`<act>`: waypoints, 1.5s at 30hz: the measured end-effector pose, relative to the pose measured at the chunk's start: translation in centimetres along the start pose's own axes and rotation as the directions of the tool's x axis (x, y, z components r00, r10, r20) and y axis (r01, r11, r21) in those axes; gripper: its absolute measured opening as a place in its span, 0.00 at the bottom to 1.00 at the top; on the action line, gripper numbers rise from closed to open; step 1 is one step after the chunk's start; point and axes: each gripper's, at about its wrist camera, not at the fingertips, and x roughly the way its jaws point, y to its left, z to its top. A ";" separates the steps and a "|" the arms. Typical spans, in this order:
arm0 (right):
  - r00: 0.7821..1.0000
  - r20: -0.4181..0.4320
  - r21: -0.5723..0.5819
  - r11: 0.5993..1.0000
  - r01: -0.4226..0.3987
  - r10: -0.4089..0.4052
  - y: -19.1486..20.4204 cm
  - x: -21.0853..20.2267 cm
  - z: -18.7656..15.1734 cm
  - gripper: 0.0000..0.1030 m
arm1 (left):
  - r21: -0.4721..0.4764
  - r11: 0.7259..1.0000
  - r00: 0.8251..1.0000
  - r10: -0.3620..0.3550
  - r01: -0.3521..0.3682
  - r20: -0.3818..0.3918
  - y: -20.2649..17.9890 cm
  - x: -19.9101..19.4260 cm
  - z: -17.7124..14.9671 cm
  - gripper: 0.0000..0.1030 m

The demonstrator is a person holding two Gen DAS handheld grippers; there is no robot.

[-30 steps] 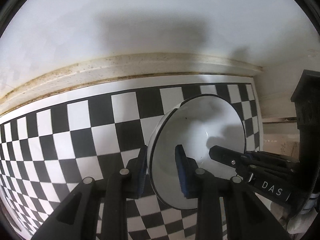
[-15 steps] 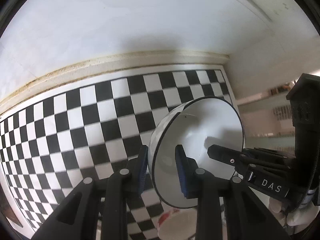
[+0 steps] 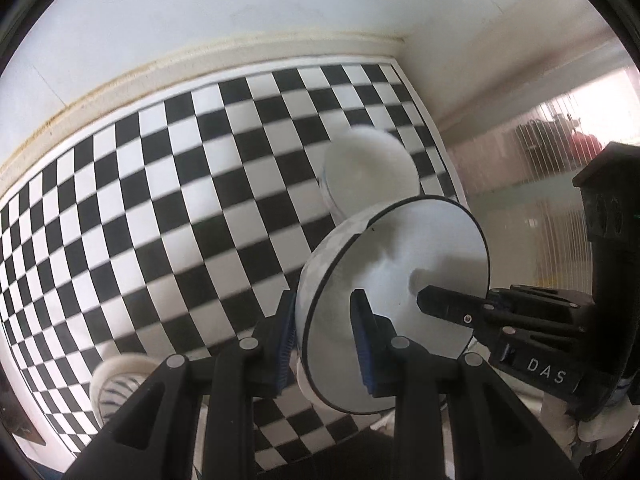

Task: Organize plates and bowls
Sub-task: 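Lower the flower-print bowl into the plain white bowl with both tools, then open both tools and lift them off the nested bowls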

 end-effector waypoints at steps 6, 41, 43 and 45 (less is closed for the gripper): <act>0.999 -0.032 0.033 0.999 0.000 0.001 -1.6 1.6 -4.2 0.11 | 0.025 1.000 0.998 0.002 0.000 -0.062 -0.4 2.2 -2.8 0.24; 0.967 -0.220 0.017 0.991 0.136 -0.129 -3.2 9.5 -5.9 0.15 | 0.088 0.986 0.960 0.158 -0.141 -0.233 -2.3 9.8 -5.8 0.24; 0.963 -0.228 -0.007 0.989 0.148 -0.146 -2.8 9.4 -5.8 0.16 | 0.087 0.987 0.959 0.153 -0.136 -0.237 -2.3 9.5 -5.9 0.24; 0.957 -0.235 -0.019 0.986 0.168 -0.168 -2.4 9.5 -5.7 0.16 | 0.084 0.989 0.960 0.142 -0.125 -0.242 -2.5 9.5 -6.0 0.24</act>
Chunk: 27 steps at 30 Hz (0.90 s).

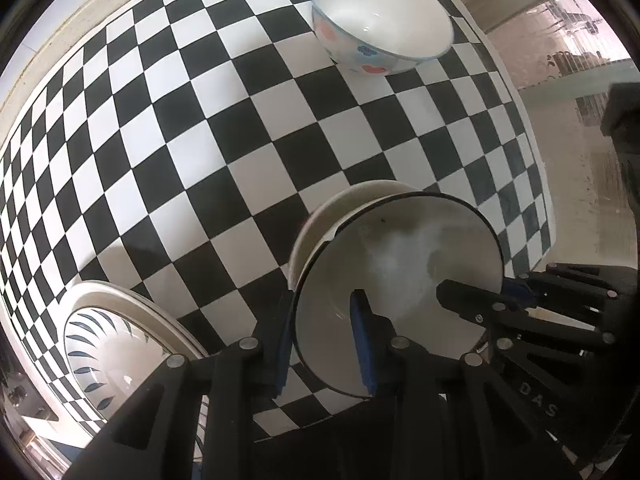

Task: Organize plates and bowls
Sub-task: 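Open both tools and lift them off the nested bowls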

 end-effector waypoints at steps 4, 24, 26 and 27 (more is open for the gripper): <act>1.000 -0.008 -0.002 1.000 -0.001 0.001 0.1 0.2 0.1 0.16 | 0.001 1.000 1.000 0.017 -0.017 0.013 -0.3 -0.2 0.1 0.24; 0.999 0.011 -0.003 0.999 -0.047 0.047 -1.9 -1.5 -0.8 0.16 | -0.036 0.999 0.995 0.040 -0.037 0.093 0.3 -3.0 -0.4 0.25; 0.998 0.024 0.000 0.999 -0.050 0.050 -2.3 -2.2 -0.7 0.16 | -0.043 0.998 0.990 0.046 -0.040 0.134 0.3 -4.3 -0.3 0.25; 0.998 0.031 0.000 0.999 -0.054 0.054 -2.4 -2.6 -0.7 0.16 | -0.049 0.998 0.987 0.046 -0.039 0.155 0.3 -5.0 0.0 0.25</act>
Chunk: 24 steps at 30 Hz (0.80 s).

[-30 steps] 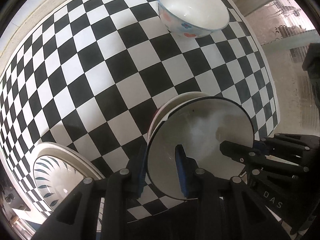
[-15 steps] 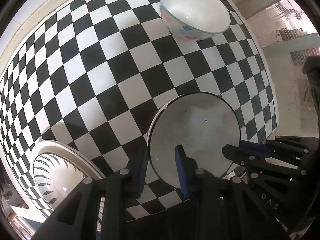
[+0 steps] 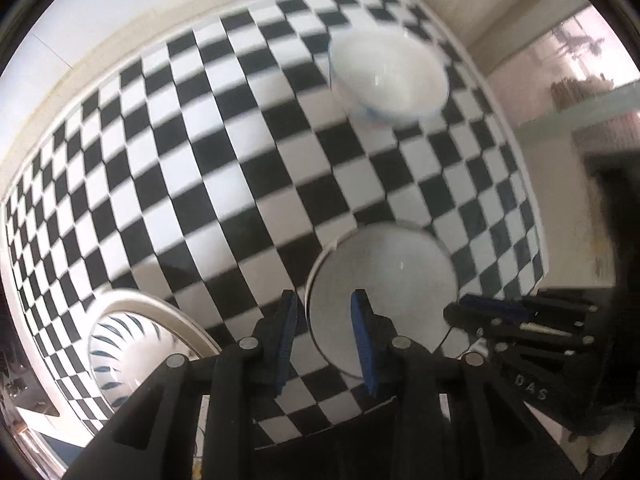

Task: Organize plates and bowls
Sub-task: 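Open both tools and lift them off the nested bowls, then grasp the blue-rimmed white bowl rim with the left tool while the right tool grasps it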

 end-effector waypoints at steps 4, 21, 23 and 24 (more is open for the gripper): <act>0.999 0.033 -0.004 1.000 -0.014 0.014 -0.5 -1.9 0.4 0.16 | -0.023 1.000 0.998 -0.007 0.009 0.070 0.2 -2.0 1.5 0.25; 0.979 0.200 0.114 0.992 -0.058 0.034 -5.9 -7.4 8.3 0.60 | -0.059 0.998 0.998 -0.018 0.022 0.065 -0.1 -0.2 11.9 0.27; 0.979 0.204 0.135 0.989 -0.061 0.033 -6.8 -7.1 9.8 0.60 | -0.069 0.997 0.998 -0.028 0.031 0.049 0.1 0.6 13.1 0.27; 0.978 0.204 0.144 0.987 -0.065 0.035 -7.1 -6.9 10.3 0.60 | -0.074 0.997 0.999 -0.030 0.033 0.041 0.1 1.0 13.6 0.27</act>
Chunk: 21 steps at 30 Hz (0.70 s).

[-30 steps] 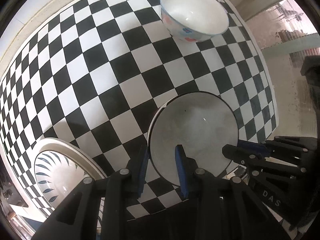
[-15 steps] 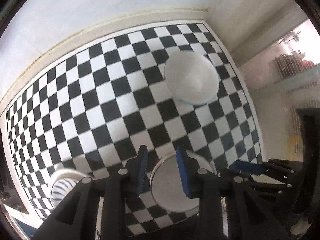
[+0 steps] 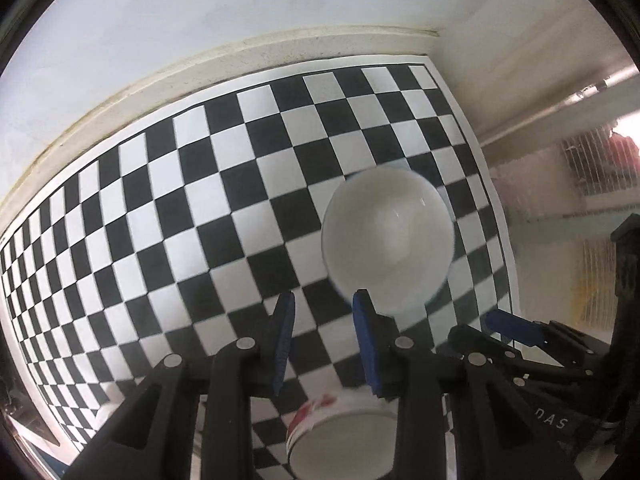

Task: Organize plates and bowls
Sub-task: 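Grasp the blue-rimmed white bowl rim with the left tool while the right tool grasps it, then carry and lower the blue-rimmed bowl into the bowl stack with both tools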

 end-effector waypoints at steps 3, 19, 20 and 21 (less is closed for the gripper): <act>1.000 -0.006 0.033 0.999 -0.009 0.009 -0.8 0.9 1.7 0.60 | -0.007 1.000 1.000 -0.006 0.005 -0.030 0.0 1.6 1.6 0.27; 0.998 -0.065 0.087 0.996 -0.017 0.022 -1.1 6.2 6.0 0.14 | -0.007 0.996 0.986 -0.094 0.094 -0.138 0.1 7.4 3.7 0.24; 0.998 -0.064 0.083 0.996 -0.009 0.014 -1.1 6.2 6.0 0.13 | -0.004 0.996 0.986 -0.091 0.092 -0.137 0.2 7.4 3.6 0.24; 0.998 -0.066 0.075 0.997 -0.006 0.011 -1.0 6.2 6.0 0.11 | -0.003 0.996 0.987 -0.089 0.089 -0.133 0.2 7.3 3.4 0.24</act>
